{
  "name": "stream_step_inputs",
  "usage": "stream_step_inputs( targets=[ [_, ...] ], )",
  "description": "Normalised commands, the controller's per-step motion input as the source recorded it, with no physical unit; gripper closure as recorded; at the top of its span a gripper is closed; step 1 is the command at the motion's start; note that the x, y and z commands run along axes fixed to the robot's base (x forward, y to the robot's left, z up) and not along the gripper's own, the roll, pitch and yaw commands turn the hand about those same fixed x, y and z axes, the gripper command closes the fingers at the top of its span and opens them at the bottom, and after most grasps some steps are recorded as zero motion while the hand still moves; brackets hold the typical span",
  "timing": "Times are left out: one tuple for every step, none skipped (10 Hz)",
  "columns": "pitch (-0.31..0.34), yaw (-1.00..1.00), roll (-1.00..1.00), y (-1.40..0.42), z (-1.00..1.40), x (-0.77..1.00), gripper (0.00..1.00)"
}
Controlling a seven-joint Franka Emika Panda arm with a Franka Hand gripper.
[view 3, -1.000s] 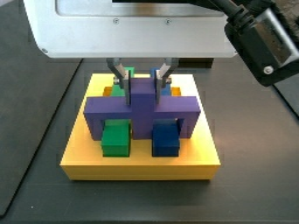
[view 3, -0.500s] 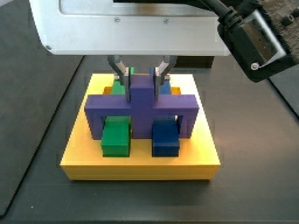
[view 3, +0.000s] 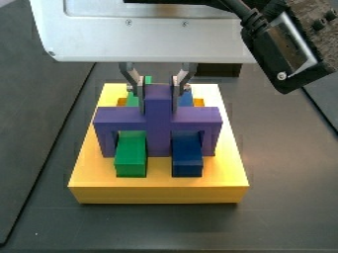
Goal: Pick up the purple object. Move up. Place the purple object on the fixture. Regrasp the purple object. Move to above the board. Insert the purple object.
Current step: Insert the purple object.
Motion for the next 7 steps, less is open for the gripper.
stream_step_inputs(
  targets=[
    [0.076, 0.00, 0.18, 0.00, 0.03, 0.06, 1.00],
    [0.059, 0.00, 0.11, 0.00, 0.08, 0.01, 1.00],
    [0.000, 0.00, 0.09, 0.00, -0.09, 0.00, 1.00],
    [0.000, 0.00, 0.13, -0.08, -0.31, 0.00, 1.00],
    [-0.020, 0.00, 0.12, -0.15, -0.51, 0.00, 1.00],
    [-0.061, 0.00, 0.10, -0.17, -0.63, 0.00, 1.00],
    [-0.070, 0.00, 0.08, -0.17, -0.55, 0.02, 1.00]
  ],
)
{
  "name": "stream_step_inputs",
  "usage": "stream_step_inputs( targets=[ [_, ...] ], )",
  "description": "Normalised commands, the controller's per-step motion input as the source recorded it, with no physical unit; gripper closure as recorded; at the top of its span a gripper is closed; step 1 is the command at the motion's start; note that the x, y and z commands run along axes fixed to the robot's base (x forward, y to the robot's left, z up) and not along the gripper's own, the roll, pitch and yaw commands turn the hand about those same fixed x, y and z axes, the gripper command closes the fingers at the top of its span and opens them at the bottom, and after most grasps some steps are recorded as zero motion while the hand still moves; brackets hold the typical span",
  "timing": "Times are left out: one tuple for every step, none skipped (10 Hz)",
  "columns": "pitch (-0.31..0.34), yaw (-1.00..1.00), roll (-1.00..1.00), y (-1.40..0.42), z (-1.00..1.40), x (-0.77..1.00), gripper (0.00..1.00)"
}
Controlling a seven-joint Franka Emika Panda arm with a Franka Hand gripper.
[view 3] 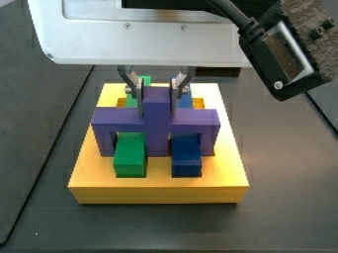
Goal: Pick up the purple object. Move up. Place the purple object on the fixture. Regrasp the purple object. Move to above the board. Insert the purple object.
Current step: Insert the purple object.
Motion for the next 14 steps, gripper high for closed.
stream_step_inputs(
  targets=[
    [-0.023, 0.04, 0.05, -0.19, -0.31, 0.17, 1.00],
    [0.000, 0.03, 0.07, -0.21, -0.16, 0.31, 1.00],
    [0.019, 0.02, 0.02, -0.03, -0.14, 0.31, 1.00],
    [0.034, 0.04, 0.00, 0.00, -0.09, 0.31, 1.00],
    [0.031, 0.05, 0.00, 0.00, -0.05, 0.29, 1.00],
    [0.023, 0.03, -0.10, 0.05, -0.07, 0.30, 1.00],
    [-0.029, 0.03, -0.21, 0.08, -0.28, 0.10, 1.00],
    [-0.050, 0.01, -0.28, 0.22, -0.30, 0.05, 1.00],
    [-0.074, 0.00, -0.23, 0.17, -0.24, 0.01, 1.00],
    [-0.067, 0.00, -0.12, 0.05, -0.23, 0.00, 1.00],
    [-0.051, 0.00, -0.09, 0.01, -0.19, 0.00, 1.00],
    [-0.064, 0.00, -0.11, 0.02, -0.13, 0.00, 1.00],
    [-0.007, 0.00, -0.07, 0.00, -0.02, 0.00, 1.00],
    [0.000, 0.00, 0.00, 0.00, 0.00, 0.00, 1.00]
  ],
)
